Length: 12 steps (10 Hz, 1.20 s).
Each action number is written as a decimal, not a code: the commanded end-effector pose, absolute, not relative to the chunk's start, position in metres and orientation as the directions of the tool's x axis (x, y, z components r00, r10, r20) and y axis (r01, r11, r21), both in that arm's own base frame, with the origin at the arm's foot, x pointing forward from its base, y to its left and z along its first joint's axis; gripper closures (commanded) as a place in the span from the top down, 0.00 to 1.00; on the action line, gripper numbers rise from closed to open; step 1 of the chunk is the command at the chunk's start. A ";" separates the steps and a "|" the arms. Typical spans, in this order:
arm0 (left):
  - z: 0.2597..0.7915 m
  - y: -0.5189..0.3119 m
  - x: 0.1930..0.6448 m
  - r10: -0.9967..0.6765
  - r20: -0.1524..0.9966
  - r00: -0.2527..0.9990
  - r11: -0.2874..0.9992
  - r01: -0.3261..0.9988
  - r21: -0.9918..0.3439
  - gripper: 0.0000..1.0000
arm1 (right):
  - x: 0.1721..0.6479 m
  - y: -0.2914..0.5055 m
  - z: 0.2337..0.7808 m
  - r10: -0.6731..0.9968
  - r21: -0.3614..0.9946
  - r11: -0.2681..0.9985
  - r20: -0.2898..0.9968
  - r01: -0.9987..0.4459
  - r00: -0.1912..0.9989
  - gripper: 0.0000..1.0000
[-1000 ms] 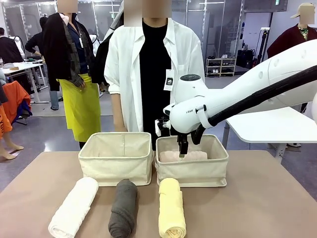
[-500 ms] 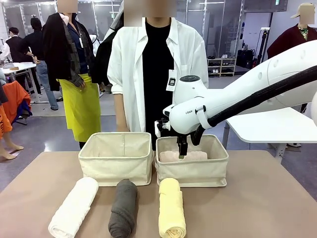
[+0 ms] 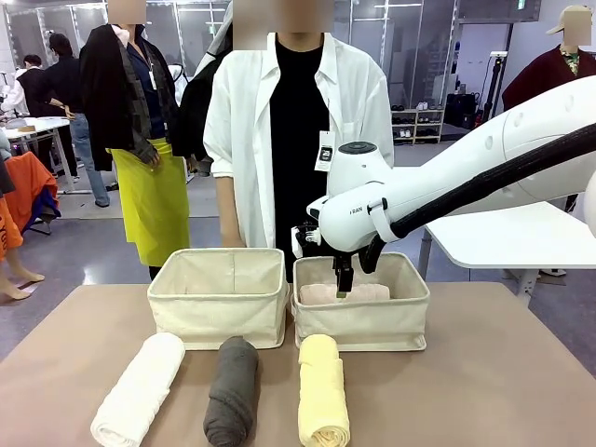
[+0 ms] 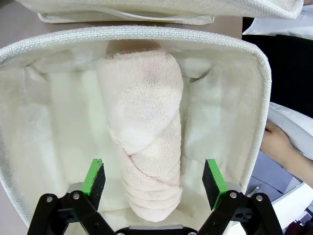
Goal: Divide the towels into two baskets.
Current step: Pick up one hotel-folded towel from the bottom of the table and place it in the Fabric basket indicated by the person.
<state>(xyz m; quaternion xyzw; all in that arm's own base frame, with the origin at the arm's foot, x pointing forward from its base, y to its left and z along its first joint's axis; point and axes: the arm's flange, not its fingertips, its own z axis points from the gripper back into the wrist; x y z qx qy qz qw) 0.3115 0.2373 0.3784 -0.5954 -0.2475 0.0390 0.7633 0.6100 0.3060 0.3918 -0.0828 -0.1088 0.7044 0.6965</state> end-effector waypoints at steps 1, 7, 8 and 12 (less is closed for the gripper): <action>0.379 0.239 0.309 0.354 0.334 0.874 0.289 0.238 -0.927 1.00 | 0.610 0.306 0.392 0.999 -0.268 -0.006 0.035 -0.963 -0.016 0.96; 0.379 0.239 0.309 0.354 0.334 0.874 0.289 0.238 -0.927 1.00 | 0.509 0.198 0.481 0.878 -0.113 0.382 0.353 -0.917 0.323 1.00; 0.379 0.239 0.309 0.354 0.334 0.874 0.289 0.238 -0.927 1.00 | 0.488 0.168 0.479 0.808 -0.017 0.471 0.410 -0.882 0.423 1.00; 0.379 0.239 0.309 0.354 0.334 0.874 0.289 0.238 -0.927 1.00 | 0.436 0.042 0.421 0.284 0.575 0.437 0.642 -0.692 0.713 1.00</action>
